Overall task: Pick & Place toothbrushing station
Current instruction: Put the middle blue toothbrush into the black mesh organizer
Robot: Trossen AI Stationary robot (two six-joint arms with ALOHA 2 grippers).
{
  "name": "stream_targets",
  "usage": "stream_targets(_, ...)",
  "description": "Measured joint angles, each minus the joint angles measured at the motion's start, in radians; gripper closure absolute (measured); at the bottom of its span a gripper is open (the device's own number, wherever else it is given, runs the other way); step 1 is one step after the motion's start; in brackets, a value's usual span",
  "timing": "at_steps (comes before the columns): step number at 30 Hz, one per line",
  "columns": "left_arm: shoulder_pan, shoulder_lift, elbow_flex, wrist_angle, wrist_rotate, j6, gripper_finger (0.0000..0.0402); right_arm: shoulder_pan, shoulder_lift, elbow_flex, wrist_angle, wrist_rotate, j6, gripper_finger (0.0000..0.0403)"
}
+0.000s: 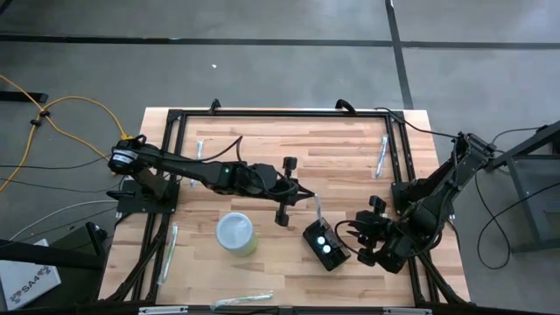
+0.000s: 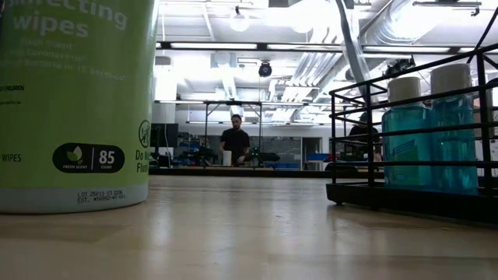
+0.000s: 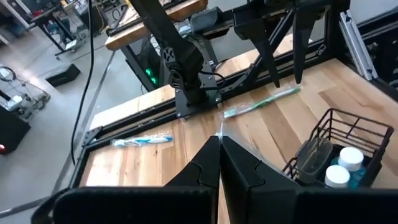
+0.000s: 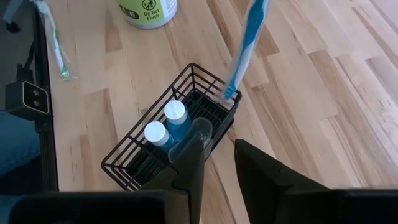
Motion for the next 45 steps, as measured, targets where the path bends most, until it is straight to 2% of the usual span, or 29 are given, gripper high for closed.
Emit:
stream_targets(5,0.000,0.009,0.000,-0.026,0.053,-0.040,0.0401,0.000,0.000,0.000,0.000,0.000,0.003,0.0321)
stream_targets(10,0.000,0.040,0.001,-0.033,0.061,-0.041,0.0401,0.000,0.000,0.000,0.003,0.000,0.004,0.0321)
stream_targets(17,0.005,0.087,-0.001,-0.009,0.167,-0.045,0.0401,0.000,0.000,0.000,0.007,0.002,0.004,0.0321)
stream_targets(39,0.002,0.127,0.000,0.030,0.169,-0.029,0.0400,0.001,0.000,0.000,0.007,-0.004,0.004,0.0321)
stream_targets(45,-0.002,0.129,-0.001,0.026,0.164,0.000,0.0369,0.001,0.000,0.000,0.006,-0.005,0.004,0.0321)
